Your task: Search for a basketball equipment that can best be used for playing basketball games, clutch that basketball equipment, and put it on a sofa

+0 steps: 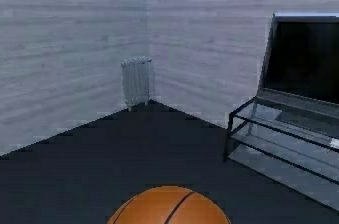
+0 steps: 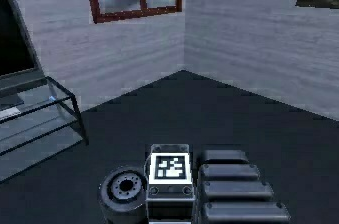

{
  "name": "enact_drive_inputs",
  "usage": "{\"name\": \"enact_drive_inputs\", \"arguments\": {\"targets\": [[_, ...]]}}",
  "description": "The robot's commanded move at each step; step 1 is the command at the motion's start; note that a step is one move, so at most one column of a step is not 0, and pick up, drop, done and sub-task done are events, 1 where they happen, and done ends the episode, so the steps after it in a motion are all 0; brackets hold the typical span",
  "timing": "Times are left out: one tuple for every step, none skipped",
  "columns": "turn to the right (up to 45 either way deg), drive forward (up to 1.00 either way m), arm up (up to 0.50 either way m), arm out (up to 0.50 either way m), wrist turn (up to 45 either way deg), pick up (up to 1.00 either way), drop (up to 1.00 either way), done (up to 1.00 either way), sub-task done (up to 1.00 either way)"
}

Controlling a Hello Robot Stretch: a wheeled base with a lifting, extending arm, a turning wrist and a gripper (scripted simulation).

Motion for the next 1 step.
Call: {"name": "enact_drive_inputs", "arguments": {"targets": [[45.0, 0.0, 0.0, 0.0, 0.0, 0.0, 0.0, 0.0, 0.0]]}}
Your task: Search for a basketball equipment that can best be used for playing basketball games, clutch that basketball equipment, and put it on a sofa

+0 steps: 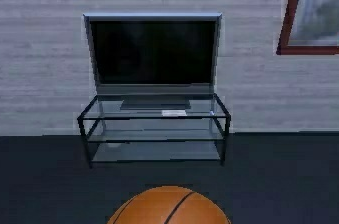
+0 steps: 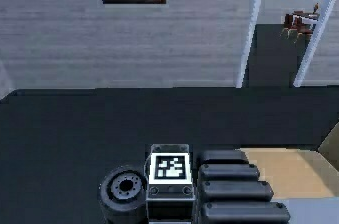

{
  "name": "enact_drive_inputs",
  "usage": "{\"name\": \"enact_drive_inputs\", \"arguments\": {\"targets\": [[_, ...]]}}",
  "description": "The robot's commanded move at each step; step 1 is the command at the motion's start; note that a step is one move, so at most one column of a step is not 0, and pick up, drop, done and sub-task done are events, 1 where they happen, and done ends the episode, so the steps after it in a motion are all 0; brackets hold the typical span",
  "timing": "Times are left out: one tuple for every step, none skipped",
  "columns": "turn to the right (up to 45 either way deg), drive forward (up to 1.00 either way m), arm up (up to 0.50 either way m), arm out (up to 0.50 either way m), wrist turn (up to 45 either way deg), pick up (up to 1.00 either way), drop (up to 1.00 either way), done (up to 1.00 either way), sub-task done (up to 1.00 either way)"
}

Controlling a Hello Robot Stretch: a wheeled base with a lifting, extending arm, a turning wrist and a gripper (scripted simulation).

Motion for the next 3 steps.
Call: {"name": "enact_drive_inputs", "arguments": {"targets": [[3.0, 0.0, 0.0, 0.0, 0.0, 0.0, 0.0, 0.0, 0.0], [-45.0, 0.0, 0.0, 0.0, 0.0, 0.0, 0.0, 0.0, 0.0], [-45.0, 0.0, 0.0, 0.0, 0.0, 0.0, 0.0, 0.0, 0.0]]}}
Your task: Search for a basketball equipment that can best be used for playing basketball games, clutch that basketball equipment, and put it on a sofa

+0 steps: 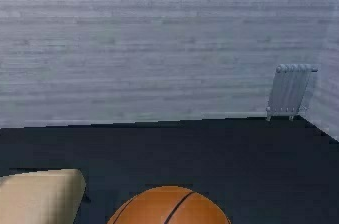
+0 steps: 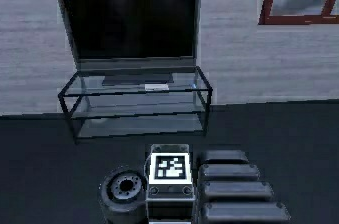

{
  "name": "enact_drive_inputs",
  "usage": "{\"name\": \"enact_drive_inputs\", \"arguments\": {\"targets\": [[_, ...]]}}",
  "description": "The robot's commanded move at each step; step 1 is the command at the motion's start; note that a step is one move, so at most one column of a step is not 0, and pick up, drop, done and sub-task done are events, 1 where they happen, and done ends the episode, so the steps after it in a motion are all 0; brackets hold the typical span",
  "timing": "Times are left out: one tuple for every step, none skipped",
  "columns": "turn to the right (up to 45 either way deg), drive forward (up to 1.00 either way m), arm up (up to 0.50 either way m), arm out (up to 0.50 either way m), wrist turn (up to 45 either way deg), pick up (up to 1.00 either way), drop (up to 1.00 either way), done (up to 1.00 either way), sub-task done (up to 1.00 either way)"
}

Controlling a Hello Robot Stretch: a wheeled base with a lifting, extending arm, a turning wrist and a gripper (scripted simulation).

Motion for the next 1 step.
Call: {"name": "enact_drive_inputs", "arguments": {"targets": [[-3.0, 0.0, 0.0, 0.0, 0.0, 0.0, 0.0, 0.0, 0.0]]}}
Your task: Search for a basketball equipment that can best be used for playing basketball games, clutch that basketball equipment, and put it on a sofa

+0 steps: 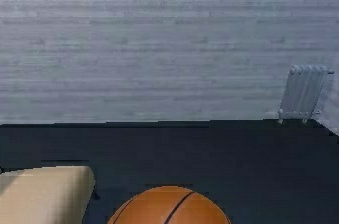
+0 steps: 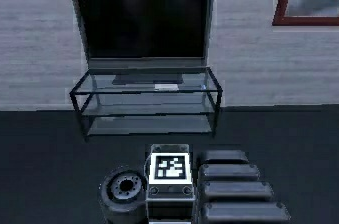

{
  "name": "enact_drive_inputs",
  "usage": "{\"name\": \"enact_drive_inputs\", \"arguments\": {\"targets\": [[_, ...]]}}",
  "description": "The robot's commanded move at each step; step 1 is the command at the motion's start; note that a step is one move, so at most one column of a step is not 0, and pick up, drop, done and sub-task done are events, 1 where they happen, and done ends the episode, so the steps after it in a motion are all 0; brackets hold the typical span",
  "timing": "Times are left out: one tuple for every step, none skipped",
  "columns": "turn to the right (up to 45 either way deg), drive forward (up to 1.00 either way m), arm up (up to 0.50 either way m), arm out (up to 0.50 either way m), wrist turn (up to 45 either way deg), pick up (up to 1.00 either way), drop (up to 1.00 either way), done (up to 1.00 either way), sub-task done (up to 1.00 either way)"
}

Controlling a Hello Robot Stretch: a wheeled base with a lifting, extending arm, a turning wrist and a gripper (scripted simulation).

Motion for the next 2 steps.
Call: {"name": "enact_drive_inputs", "arguments": {"targets": [[45.0, 0.0, 0.0, 0.0, 0.0, 0.0, 0.0, 0.0, 0.0], [45.0, 0.0, 0.0, 0.0, 0.0, 0.0, 0.0, 0.0, 0.0]]}}
